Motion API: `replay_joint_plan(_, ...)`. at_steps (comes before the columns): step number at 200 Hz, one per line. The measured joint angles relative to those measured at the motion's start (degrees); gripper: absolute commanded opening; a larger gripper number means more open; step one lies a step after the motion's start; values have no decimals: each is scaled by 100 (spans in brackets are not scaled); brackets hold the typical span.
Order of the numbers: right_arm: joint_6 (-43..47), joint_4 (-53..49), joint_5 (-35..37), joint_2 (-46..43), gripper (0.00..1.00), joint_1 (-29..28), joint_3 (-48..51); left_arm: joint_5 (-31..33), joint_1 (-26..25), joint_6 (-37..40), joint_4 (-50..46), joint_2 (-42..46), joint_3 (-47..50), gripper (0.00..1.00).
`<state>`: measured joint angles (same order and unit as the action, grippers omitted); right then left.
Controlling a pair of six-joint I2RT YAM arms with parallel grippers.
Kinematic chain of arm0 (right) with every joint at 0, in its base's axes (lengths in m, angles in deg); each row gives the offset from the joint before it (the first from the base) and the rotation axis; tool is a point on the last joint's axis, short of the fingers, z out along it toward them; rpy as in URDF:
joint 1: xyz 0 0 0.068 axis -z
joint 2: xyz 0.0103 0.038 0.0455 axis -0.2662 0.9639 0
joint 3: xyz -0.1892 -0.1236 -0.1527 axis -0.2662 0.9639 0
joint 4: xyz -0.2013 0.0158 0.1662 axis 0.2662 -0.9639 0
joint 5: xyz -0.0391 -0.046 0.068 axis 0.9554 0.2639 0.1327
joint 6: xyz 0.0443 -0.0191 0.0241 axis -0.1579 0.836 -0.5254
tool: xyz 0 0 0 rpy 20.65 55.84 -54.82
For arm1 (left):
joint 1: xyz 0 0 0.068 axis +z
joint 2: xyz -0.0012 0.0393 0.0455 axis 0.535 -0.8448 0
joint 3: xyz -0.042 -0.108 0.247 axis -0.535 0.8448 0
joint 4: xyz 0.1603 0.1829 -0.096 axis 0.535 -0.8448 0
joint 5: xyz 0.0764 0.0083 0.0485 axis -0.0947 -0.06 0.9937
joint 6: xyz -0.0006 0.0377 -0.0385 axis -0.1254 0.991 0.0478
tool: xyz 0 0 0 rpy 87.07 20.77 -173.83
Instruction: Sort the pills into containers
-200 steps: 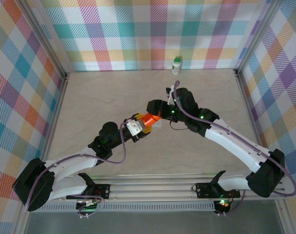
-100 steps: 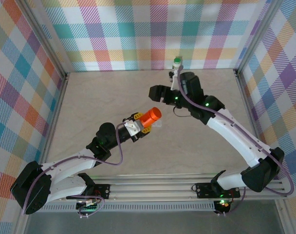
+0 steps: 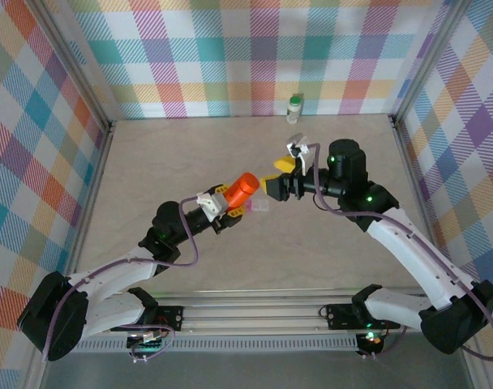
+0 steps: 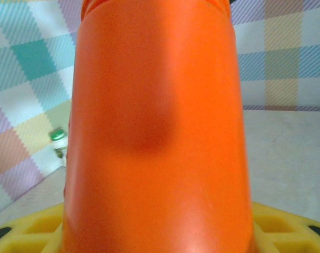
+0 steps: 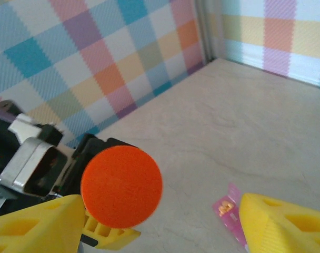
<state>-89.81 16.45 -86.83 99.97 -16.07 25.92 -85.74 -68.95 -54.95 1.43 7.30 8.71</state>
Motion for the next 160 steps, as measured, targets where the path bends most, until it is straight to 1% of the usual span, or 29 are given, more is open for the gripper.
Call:
replay_joint_plan(27,74,476,-638,142,79,0,81,-160,0,-166,142,0,39,0)
replay_joint_plan(58,46,839,-1121,350,79,0,98,-214,0,-260,234,20,39,0)
replay_joint_plan(160,4,968,-1851,726,80,-11,101,-216,0,-337,275,61,39,0)
